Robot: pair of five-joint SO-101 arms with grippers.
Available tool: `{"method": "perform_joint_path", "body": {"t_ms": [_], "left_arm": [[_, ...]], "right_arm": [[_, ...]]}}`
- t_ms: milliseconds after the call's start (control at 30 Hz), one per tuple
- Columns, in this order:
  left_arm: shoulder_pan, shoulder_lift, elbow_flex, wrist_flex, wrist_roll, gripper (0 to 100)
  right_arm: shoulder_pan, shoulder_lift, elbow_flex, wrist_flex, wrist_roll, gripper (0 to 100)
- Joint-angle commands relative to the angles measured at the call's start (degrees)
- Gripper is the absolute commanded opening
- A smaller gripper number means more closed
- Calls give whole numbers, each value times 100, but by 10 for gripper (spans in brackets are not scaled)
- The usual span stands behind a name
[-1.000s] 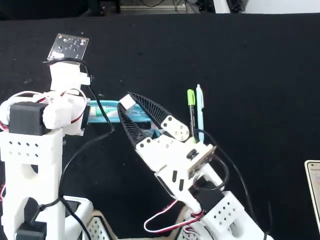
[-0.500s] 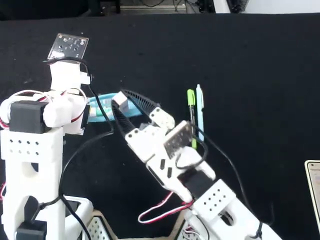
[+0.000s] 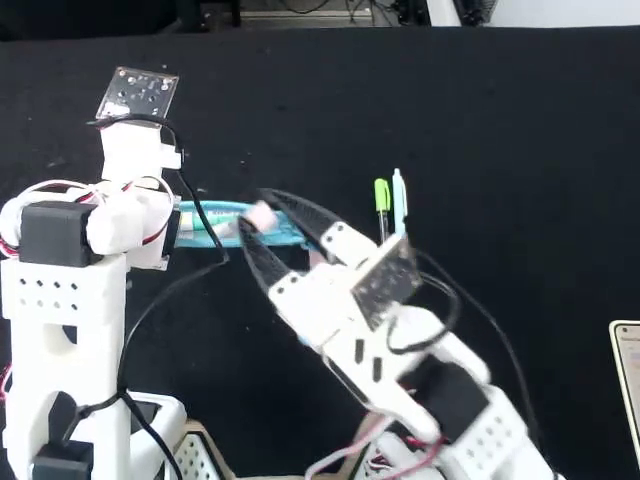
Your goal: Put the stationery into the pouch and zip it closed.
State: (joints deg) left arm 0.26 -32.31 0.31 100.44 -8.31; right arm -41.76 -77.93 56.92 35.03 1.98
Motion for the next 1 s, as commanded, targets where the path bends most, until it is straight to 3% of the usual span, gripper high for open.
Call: {"method": "perform_joint_path", "body": {"t_ms": [0,300,400,600,967], "left_arm": [[-13,0,92,26,-44,30],[-13,0,66,26,-44,30],[-13,0,57,26,-44,30],[-13,0,84,26,-44,30],[-13,0,92,26,-44,30]], "right_arm": [[-26,-198,-796,897,-53,208],[35,-66,-831,941,-18,151],[642,-119,-875,1020,-18,149],[2347,110,-637,2127,0,151],[4000,2264,418,2198,1178,152]]}}
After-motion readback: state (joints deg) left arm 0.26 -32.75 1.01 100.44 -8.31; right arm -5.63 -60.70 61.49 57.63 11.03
